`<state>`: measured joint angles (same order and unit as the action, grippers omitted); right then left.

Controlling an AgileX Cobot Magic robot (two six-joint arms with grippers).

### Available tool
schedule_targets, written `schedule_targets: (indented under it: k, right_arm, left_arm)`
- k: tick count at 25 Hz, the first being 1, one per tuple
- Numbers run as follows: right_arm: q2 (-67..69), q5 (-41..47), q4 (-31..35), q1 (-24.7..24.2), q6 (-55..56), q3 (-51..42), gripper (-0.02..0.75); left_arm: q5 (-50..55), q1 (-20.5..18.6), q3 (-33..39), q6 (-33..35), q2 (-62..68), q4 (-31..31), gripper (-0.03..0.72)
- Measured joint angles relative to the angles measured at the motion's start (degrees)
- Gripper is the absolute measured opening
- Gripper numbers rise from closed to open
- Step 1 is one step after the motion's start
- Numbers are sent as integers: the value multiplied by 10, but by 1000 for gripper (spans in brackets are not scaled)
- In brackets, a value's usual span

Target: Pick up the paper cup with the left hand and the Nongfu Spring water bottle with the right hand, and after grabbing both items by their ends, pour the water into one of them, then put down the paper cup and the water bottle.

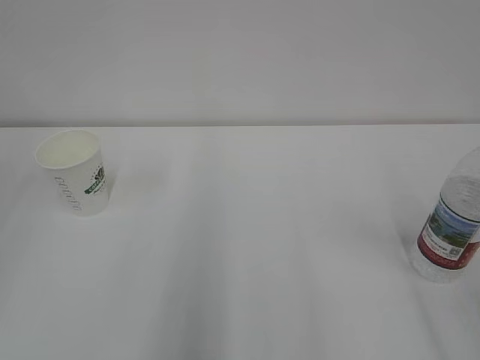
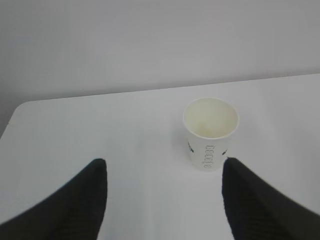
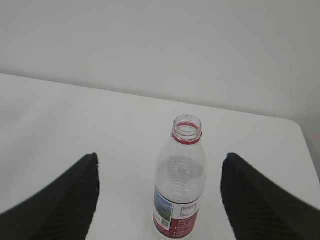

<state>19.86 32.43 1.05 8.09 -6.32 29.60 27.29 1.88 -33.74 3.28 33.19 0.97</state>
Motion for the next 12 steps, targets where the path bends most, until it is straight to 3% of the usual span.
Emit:
schedule_targets:
  k: [12]
  right_arm:
    - [30,-16,-25,0,0,0,569]
  left_arm:
    - [-80,0,0,0,76,-5,524]
